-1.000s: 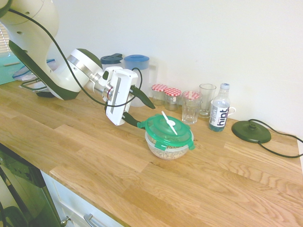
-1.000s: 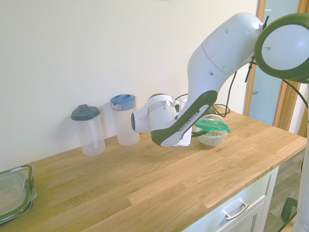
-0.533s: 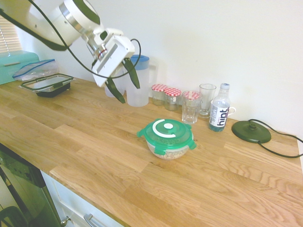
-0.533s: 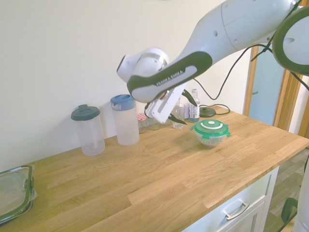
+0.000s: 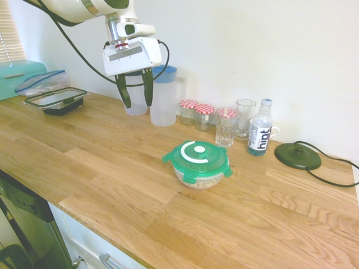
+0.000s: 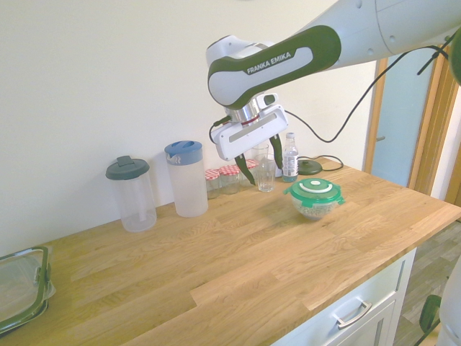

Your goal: Cover the lid of food container

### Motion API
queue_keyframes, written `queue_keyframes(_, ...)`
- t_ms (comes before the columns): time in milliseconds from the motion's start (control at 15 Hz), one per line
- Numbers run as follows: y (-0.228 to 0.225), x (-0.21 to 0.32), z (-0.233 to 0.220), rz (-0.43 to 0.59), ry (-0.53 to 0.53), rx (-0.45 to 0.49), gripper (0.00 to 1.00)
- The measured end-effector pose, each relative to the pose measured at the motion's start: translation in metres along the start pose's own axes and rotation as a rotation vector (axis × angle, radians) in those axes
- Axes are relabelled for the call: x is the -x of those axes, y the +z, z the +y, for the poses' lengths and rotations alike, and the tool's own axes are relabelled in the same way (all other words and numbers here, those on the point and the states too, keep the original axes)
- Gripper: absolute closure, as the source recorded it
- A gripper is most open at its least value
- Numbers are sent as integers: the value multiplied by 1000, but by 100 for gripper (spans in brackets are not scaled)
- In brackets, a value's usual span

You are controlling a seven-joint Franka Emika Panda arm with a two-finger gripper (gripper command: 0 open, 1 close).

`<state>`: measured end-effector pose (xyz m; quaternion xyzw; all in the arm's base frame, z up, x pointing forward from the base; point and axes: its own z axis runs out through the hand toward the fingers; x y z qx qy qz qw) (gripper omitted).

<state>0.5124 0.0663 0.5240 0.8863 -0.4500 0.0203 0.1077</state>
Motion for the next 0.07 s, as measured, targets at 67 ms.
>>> queue_keyframes(67,2,-1,2,-13,1,-65,0)
